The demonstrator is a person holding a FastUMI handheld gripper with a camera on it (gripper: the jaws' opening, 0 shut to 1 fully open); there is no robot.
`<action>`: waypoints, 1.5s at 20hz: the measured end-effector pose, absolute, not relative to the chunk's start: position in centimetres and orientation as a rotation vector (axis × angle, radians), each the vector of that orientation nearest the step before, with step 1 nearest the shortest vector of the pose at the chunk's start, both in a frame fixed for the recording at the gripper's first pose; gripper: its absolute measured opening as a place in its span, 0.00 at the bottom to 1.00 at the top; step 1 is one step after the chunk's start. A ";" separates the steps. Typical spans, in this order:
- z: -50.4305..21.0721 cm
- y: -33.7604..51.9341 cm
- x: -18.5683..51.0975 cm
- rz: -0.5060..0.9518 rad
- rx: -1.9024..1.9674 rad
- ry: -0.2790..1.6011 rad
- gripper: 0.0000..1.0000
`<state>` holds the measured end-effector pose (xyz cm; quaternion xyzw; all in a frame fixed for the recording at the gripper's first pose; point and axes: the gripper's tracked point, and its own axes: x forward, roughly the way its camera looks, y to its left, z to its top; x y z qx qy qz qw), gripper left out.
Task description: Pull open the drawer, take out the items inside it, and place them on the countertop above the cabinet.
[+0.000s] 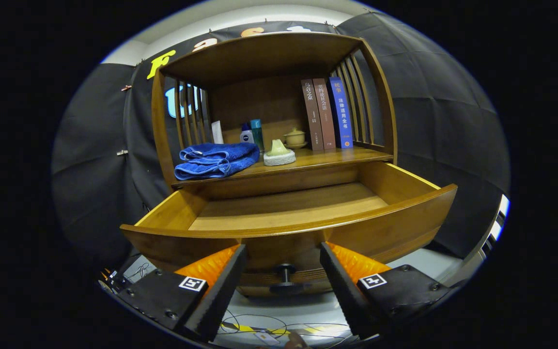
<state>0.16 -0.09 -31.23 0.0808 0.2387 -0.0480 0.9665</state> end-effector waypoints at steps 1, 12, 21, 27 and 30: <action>-31.2 -0.2 1.0 -0.098 0.164 0.484 0.99; -32.5 -0.8 9.1 -0.103 0.153 0.486 0.99; -33.5 -1.2 13.1 -0.101 0.164 0.478 0.99; -34.1 -1.4 15.0 -0.102 0.157 0.476 0.99; -34.3 -1.4 15.6 -0.103 0.155 0.477 0.99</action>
